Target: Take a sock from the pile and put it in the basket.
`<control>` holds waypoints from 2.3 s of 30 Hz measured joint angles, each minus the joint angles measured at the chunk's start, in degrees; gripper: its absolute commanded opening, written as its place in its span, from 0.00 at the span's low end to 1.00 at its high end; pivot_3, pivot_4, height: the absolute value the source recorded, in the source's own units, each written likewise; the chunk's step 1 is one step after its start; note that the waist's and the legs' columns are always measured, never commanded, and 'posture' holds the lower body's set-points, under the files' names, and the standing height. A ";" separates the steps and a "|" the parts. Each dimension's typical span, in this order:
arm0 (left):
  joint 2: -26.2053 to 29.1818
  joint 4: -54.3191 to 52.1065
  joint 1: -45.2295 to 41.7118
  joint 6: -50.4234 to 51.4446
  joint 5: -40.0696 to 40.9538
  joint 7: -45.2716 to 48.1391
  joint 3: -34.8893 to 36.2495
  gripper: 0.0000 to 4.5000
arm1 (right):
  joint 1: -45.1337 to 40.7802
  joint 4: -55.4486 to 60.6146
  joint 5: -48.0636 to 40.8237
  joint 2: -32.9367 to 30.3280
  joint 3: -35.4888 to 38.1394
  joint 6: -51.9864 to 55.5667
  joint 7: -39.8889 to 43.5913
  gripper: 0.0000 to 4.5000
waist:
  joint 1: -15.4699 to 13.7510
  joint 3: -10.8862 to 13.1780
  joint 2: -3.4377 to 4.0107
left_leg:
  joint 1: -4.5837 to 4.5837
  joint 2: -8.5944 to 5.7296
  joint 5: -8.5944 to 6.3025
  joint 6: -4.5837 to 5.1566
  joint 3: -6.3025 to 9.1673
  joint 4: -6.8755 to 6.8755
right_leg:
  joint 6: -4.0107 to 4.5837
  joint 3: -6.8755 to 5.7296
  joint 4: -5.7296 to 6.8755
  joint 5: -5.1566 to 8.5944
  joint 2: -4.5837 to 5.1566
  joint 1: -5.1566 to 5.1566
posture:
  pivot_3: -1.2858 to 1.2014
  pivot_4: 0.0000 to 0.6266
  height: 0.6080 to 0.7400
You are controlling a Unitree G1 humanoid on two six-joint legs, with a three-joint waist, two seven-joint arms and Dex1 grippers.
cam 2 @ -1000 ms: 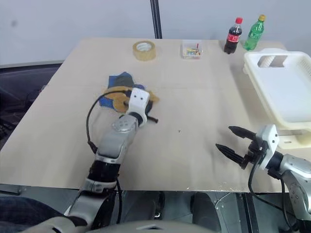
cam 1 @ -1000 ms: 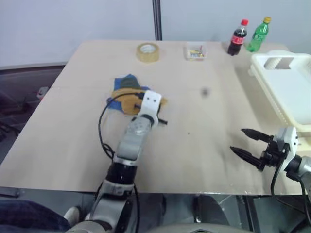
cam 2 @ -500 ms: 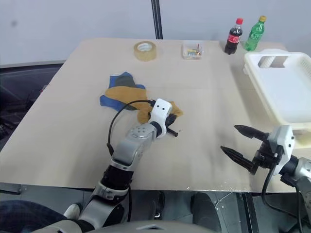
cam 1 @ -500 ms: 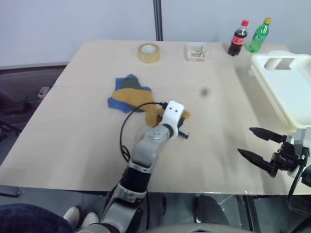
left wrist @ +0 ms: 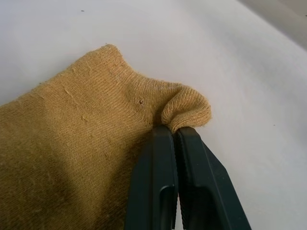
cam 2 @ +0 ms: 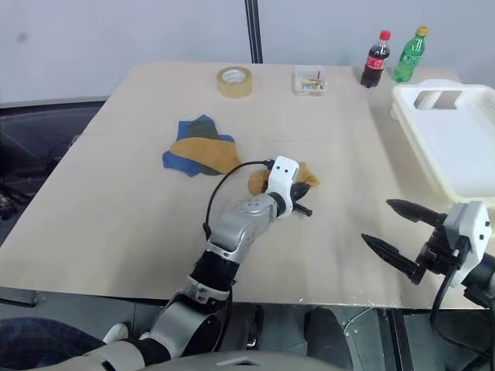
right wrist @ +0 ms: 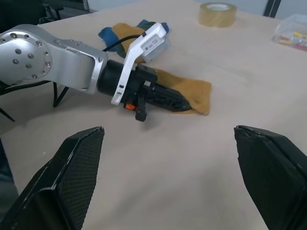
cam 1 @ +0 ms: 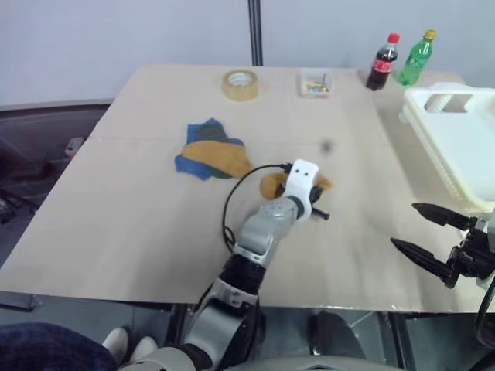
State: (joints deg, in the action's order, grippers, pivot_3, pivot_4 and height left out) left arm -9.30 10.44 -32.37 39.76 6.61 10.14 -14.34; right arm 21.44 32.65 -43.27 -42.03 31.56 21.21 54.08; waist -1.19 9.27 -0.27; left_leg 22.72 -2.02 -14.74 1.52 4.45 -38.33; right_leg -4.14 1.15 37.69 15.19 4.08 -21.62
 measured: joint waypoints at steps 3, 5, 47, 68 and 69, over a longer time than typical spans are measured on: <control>-0.58 -1.44 1.03 0.89 0.48 -1.17 -0.59 0.07 | -0.25 0.00 -0.01 0.00 -0.01 0.51 -0.31 1.00 | 0.01 0.00 0.01 | 0.00 0.00 0.00 0.00 0.00 0.00 | 0.00 0.01 0.00 0.00 0.01 0.00 | 0.52 0.24 0.99; -0.78 -2.30 1.43 1.38 0.90 -1.27 -2.20 0.20 | -0.98 -0.01 -0.01 -0.01 -0.20 0.89 -0.50 1.00 | -0.05 0.00 0.00 | 0.02 0.00 0.00 0.00 0.00 0.00 | 0.00 0.00 0.00 0.00 0.01 -0.01 | 0.52 0.24 0.99; 21.66 -4.08 3.92 -12.54 -13.55 -2.57 3.55 0.81 | -14.22 -8.80 4.87 3.25 -15.03 -3.90 2.67 1.00 | 0.32 0.07 0.00 | 0.05 -0.02 0.00 -0.01 0.04 0.04 | 0.01 0.00 -0.02 0.00 0.01 -0.08 | 0.52 0.24 0.99; 20.36 -0.15 2.42 -12.48 -16.68 -5.47 5.50 0.00 | -13.04 -8.81 5.05 4.11 -15.05 -4.81 1.79 1.00 | 0.42 0.07 0.00 | 0.03 -0.01 0.00 -0.01 0.03 0.04 | 0.01 0.01 0.01 0.00 0.00 -0.09 | 0.52 0.24 0.99; 20.22 -0.14 2.28 -12.42 -16.64 -5.55 5.68 0.00 | -13.04 -8.81 5.05 4.11 -15.05 -5.00 1.79 1.00 | 0.40 0.07 0.00 | 0.03 -0.01 0.00 -0.01 0.03 0.04 | 0.01 0.01 0.01 0.00 0.00 -0.09 | 0.52 0.24 0.99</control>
State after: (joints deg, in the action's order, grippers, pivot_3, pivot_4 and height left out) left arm 10.91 10.29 -30.08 27.34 -10.03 4.58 -8.65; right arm 8.40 23.84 -38.21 -37.91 16.52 16.21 55.87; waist -0.79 9.34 -0.27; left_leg 22.74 -2.02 -14.74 1.52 4.48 -38.29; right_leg -4.12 1.17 37.69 15.19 4.08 -21.71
